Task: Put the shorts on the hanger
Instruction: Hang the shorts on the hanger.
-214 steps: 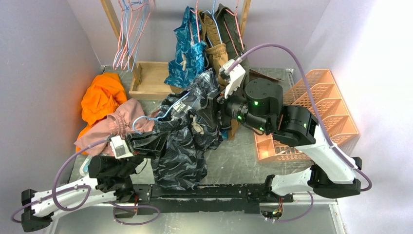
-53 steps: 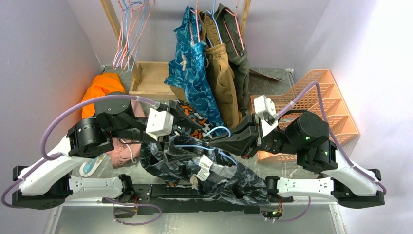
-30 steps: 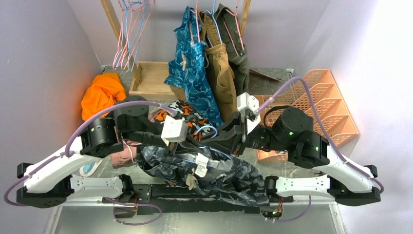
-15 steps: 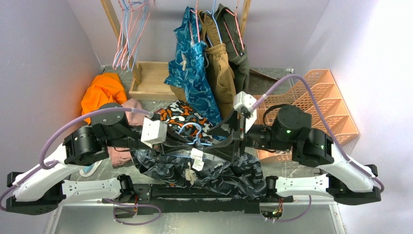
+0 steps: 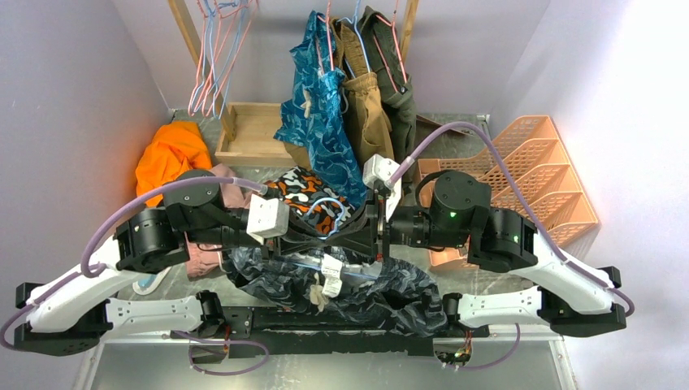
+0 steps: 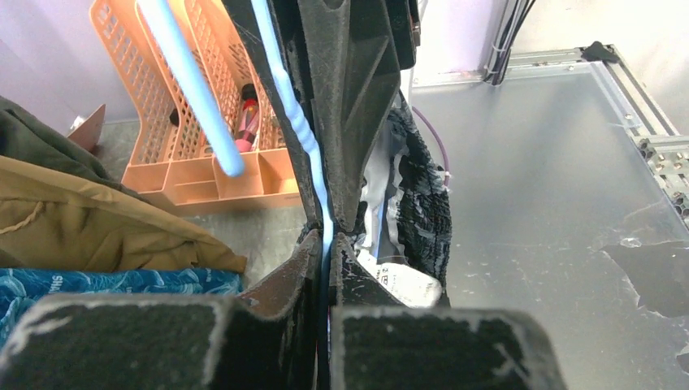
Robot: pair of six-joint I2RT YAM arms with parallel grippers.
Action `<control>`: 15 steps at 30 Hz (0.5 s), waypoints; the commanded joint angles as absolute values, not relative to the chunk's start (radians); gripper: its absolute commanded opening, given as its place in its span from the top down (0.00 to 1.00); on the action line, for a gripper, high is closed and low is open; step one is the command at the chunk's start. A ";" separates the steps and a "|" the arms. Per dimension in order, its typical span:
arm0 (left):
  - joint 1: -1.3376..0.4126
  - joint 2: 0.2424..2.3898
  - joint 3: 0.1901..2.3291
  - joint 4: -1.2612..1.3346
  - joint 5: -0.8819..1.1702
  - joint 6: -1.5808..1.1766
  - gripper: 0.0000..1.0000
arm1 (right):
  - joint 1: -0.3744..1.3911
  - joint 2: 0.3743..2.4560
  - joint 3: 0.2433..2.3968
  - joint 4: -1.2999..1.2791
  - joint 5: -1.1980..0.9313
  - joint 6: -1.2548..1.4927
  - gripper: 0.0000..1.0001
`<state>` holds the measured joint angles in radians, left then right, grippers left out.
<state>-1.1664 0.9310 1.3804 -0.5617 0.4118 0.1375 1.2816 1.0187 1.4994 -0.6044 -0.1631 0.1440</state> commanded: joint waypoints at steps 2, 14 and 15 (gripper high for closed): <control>-1.164 0.906 1.402 -0.509 0.351 0.119 0.68 | 1.281 0.979 1.523 -0.583 -0.136 0.138 1.00; -1.164 0.678 1.542 -0.304 0.416 0.079 0.01 | 1.281 1.109 2.053 -0.636 -0.221 0.021 1.00; -1.164 0.657 1.541 -0.277 0.418 0.079 0.01 | 1.281 1.141 2.136 -0.641 -0.250 0.014 1.00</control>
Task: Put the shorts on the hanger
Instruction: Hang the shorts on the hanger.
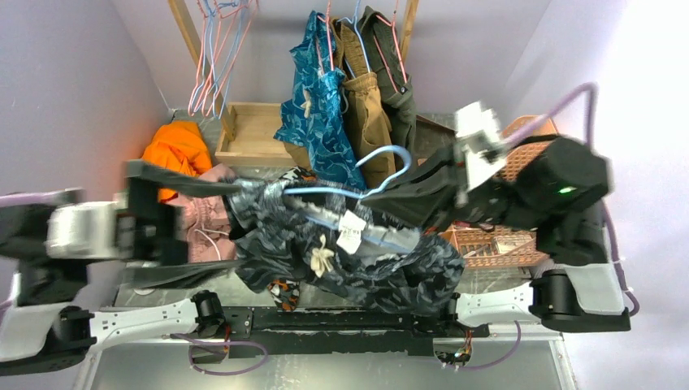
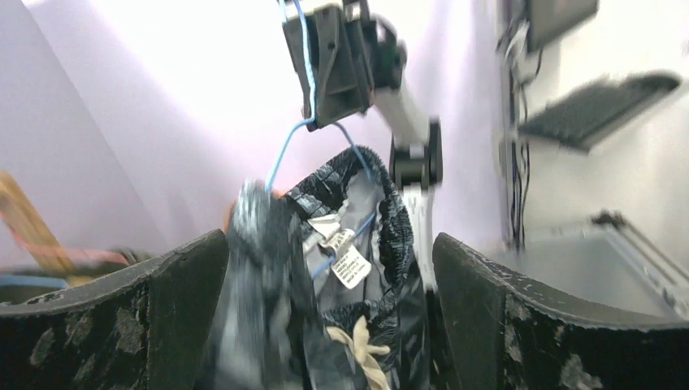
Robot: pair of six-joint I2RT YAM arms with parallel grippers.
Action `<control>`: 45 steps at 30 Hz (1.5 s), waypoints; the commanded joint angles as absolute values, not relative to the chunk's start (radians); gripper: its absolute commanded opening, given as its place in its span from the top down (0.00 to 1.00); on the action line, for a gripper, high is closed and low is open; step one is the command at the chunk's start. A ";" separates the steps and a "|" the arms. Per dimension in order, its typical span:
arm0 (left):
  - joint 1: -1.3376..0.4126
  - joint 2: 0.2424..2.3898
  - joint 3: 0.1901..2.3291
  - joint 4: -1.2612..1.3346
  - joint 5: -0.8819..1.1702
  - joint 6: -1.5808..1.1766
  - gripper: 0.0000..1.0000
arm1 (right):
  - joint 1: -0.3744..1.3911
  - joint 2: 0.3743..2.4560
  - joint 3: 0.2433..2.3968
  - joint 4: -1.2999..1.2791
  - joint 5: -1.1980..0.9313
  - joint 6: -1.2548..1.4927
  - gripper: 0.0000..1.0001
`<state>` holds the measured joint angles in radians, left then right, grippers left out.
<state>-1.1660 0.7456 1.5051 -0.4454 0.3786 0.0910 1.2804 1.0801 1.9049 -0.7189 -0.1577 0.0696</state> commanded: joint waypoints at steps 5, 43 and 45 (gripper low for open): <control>-1.163 0.607 1.562 -0.250 0.429 0.066 0.01 | 1.280 1.245 2.321 -0.710 -0.270 -0.025 1.00; -1.155 0.562 1.546 -0.485 0.257 0.054 0.02 | 1.280 1.184 2.142 -0.830 -0.097 -0.023 1.00; -1.155 0.555 1.535 -0.479 0.240 0.058 0.02 | 1.281 1.163 2.094 -0.826 -0.074 -0.021 1.00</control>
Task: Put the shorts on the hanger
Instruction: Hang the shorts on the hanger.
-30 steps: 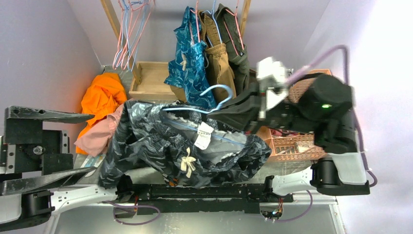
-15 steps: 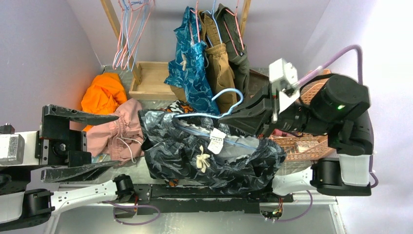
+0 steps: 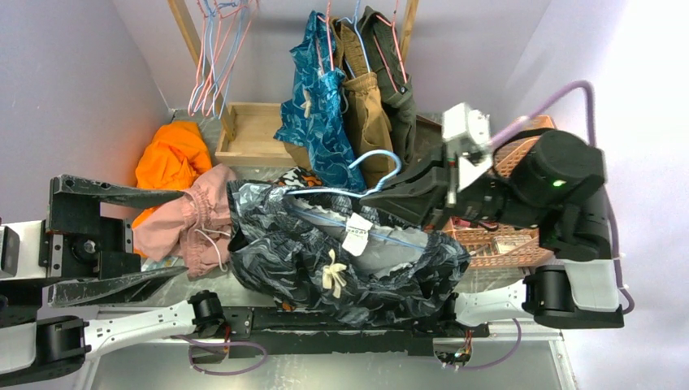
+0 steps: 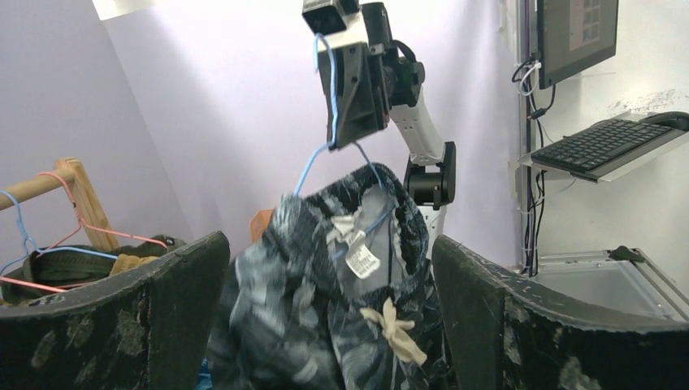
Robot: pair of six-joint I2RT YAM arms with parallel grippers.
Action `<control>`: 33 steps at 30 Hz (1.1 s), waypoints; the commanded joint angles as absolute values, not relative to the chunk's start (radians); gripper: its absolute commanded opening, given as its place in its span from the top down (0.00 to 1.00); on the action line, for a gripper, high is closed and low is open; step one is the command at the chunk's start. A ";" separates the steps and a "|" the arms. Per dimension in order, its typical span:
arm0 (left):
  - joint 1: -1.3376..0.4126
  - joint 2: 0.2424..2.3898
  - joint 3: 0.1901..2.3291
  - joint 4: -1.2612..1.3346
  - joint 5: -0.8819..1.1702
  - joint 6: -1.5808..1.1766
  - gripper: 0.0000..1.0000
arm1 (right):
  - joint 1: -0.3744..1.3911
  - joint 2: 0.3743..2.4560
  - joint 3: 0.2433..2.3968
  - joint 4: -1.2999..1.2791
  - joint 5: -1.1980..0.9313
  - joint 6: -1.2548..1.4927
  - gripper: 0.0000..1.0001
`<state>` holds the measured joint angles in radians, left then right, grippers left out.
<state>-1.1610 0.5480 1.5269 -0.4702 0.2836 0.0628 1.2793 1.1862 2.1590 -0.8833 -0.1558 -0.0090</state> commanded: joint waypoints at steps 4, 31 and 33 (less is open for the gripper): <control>-1.155 0.545 1.502 -0.472 0.208 0.064 0.02 | 1.281 1.143 2.052 -0.841 -0.069 -0.014 1.00; -1.155 0.573 1.147 -0.374 0.001 -0.242 0.12 | 1.281 1.014 1.705 -0.655 0.259 0.035 1.00; -1.155 0.503 1.076 -0.342 -0.119 -0.347 0.10 | 1.280 1.016 1.702 -0.650 0.311 0.040 1.00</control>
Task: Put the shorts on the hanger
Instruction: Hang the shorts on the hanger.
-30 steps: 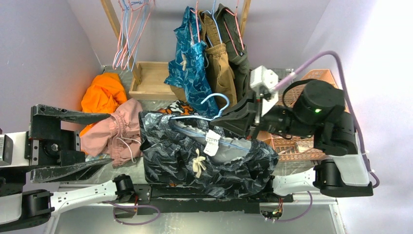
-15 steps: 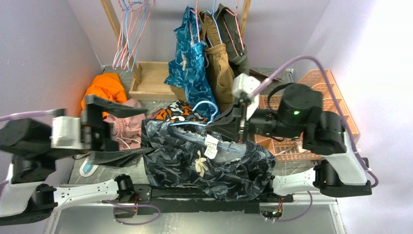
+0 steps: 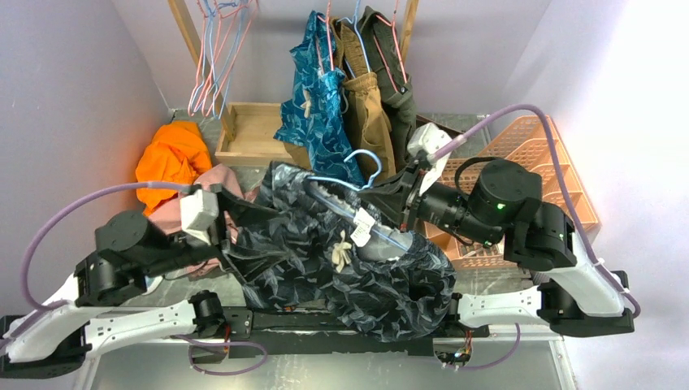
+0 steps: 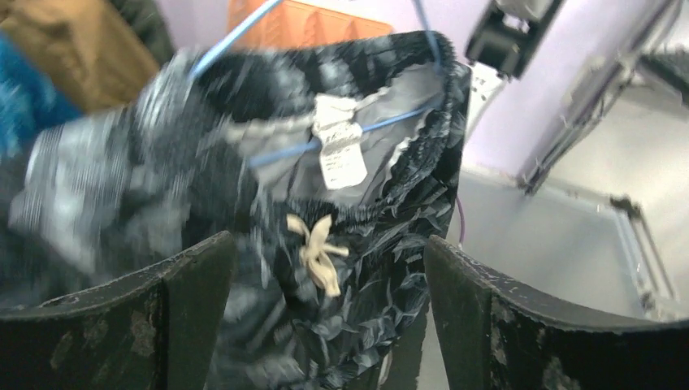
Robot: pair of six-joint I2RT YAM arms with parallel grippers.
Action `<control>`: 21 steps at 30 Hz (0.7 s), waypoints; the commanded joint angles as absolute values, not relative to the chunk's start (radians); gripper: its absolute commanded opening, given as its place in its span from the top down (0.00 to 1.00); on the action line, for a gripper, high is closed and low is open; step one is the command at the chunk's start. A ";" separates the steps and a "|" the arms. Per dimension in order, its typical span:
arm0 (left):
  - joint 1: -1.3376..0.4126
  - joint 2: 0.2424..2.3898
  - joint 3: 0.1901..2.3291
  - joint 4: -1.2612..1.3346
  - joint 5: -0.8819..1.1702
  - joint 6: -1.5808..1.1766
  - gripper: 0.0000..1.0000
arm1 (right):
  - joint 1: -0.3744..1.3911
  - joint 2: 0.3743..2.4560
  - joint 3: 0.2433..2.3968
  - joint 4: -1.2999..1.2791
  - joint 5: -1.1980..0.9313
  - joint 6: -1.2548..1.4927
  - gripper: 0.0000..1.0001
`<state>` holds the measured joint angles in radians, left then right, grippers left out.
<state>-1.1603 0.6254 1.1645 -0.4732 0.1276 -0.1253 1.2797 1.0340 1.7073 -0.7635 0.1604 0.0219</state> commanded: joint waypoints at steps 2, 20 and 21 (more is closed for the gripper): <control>-1.155 0.467 1.011 -0.333 -0.209 -0.491 0.09 | 1.281 1.024 1.700 -0.648 0.363 0.040 1.00; -1.155 0.569 1.088 -0.593 -0.565 -0.964 0.00 | 1.281 1.050 1.597 -0.589 0.393 0.053 1.00; -1.155 0.597 1.102 -0.625 -0.568 -0.977 0.01 | 1.281 1.050 1.591 -0.584 0.391 0.055 1.00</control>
<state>-1.1603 0.5217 1.0542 -0.5587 -0.5137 -0.9031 1.2793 1.0714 1.6028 -0.6662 0.3786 0.0376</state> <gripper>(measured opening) 0.995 0.026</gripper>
